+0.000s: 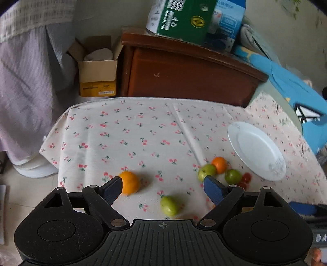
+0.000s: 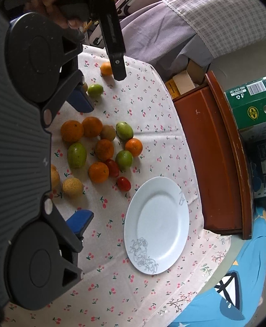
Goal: Organize fruits
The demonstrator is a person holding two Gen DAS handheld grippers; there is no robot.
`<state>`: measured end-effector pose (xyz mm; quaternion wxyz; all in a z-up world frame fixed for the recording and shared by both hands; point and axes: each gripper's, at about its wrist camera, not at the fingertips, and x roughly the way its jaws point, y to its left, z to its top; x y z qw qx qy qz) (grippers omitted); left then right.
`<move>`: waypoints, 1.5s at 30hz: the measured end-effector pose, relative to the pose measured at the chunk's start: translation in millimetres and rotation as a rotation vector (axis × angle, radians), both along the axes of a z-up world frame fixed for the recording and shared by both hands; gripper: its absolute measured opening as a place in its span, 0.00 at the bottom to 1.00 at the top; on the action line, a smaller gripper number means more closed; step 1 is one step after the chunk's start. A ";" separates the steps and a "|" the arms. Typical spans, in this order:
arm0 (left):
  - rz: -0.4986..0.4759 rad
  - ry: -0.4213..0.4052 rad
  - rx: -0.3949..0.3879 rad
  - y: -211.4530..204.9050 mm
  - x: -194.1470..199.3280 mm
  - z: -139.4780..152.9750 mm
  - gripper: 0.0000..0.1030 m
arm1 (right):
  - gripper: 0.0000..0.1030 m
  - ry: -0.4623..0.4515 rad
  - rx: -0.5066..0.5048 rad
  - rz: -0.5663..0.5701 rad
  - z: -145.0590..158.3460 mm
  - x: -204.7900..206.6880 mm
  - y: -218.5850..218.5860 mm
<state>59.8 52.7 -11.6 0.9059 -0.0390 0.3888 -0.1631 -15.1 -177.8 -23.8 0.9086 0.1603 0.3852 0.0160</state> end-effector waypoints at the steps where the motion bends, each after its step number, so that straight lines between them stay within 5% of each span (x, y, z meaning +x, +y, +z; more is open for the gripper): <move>1: 0.009 0.017 0.024 -5.1 -2.5 -0.8 0.86 | 0.97 0.002 -0.002 -0.001 0.2 0.1 -0.4; 15: 0.159 0.105 0.278 -37.8 -43.7 2.3 0.87 | 0.98 0.048 -0.124 -0.018 -1.8 0.1 2.1; 45: 0.245 0.211 0.305 -54.1 -52.8 -2.6 0.89 | 0.98 0.091 -0.179 -0.024 -3.6 -0.4 1.7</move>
